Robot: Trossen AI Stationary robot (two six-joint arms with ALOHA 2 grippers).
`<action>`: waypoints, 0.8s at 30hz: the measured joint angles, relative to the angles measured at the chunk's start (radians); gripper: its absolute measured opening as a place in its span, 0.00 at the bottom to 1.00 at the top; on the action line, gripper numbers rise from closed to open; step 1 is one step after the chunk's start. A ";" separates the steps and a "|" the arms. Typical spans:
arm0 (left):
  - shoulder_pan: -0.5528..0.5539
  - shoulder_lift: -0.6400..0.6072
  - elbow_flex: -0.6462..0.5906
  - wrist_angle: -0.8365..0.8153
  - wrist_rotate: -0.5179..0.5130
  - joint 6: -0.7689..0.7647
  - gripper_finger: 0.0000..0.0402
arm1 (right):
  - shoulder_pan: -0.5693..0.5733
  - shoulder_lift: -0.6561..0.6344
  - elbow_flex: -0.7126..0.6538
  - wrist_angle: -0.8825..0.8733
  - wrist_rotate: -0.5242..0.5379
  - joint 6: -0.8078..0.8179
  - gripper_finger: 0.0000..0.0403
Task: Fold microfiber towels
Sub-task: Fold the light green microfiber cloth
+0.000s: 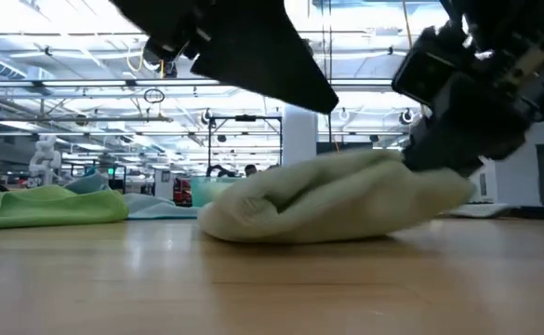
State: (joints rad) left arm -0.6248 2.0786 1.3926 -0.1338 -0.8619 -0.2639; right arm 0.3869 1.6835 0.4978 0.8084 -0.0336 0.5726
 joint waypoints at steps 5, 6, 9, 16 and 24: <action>0.004 0.005 0.001 0.078 -0.056 0.044 0.52 | -0.027 -0.036 0.001 -0.001 0.000 -0.002 0.02; 0.008 0.006 0.001 0.083 -0.067 0.050 0.52 | -0.030 -0.041 0.001 0.001 0.003 -0.005 0.02; 0.021 0.006 0.001 0.083 -0.111 0.044 0.52 | -0.046 -0.050 0.001 0.000 0.004 -0.014 0.02; 0.085 0.025 0.004 0.165 -0.023 0.020 0.71 | -0.074 -0.052 0.001 0.003 0.009 -0.016 0.02; 0.144 0.060 0.003 0.112 0.130 -0.076 0.90 | -0.086 -0.052 0.001 0.011 0.010 -0.014 0.02</action>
State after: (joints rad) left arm -0.4806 2.1384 1.3952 -0.0217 -0.7315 -0.3403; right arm 0.3012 1.6318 0.4992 0.8189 -0.0237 0.5589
